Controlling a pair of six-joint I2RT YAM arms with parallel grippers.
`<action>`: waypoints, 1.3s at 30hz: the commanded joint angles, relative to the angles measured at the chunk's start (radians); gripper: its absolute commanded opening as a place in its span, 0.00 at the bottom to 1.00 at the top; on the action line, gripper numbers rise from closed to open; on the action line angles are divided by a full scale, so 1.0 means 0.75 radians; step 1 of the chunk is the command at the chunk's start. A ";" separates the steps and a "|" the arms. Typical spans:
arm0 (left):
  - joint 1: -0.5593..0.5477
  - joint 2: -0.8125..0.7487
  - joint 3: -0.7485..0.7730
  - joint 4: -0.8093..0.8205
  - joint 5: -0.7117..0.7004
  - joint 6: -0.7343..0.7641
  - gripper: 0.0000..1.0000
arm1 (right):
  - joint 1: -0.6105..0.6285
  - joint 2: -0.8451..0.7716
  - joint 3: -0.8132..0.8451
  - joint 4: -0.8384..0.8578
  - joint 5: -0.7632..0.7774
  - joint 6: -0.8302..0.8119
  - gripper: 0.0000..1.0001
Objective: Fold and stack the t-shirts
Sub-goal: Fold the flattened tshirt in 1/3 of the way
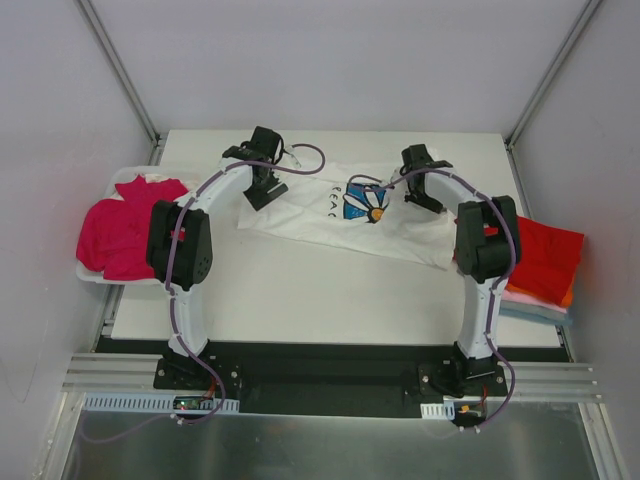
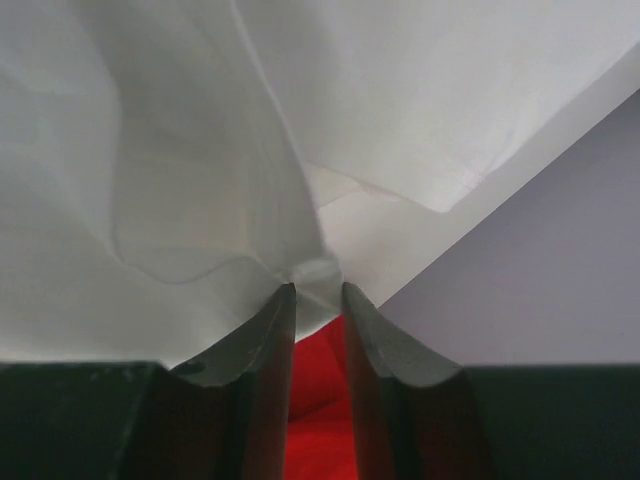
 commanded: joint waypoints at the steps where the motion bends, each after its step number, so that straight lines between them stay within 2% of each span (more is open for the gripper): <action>1: -0.008 -0.029 -0.008 0.012 -0.033 0.011 0.71 | -0.052 0.009 0.098 0.061 0.084 -0.035 0.38; 4: -0.008 -0.027 0.000 0.020 -0.034 0.005 0.71 | -0.077 0.003 0.129 0.071 0.086 -0.029 0.47; 11: -0.002 0.004 0.076 0.046 -0.015 -0.009 0.73 | -0.081 -0.052 0.172 0.053 0.082 0.003 0.58; 21: 0.000 0.091 0.246 0.050 -0.015 -0.003 0.74 | -0.083 -0.110 0.125 0.036 0.037 0.050 0.61; 30: 0.000 0.161 0.323 0.065 0.003 -0.015 0.75 | -0.071 -0.128 0.223 -0.045 -0.004 0.106 0.62; 32: 0.000 0.194 0.368 0.069 0.011 -0.015 0.79 | -0.071 -0.124 0.241 -0.041 -0.006 0.120 0.66; 37: 0.002 0.274 0.473 0.067 0.083 -0.028 0.99 | -0.060 -0.106 0.264 -0.106 -0.165 0.220 0.76; 39: 0.002 0.296 0.481 0.063 0.108 -0.034 0.99 | -0.054 -0.089 0.276 -0.162 -0.263 0.271 0.81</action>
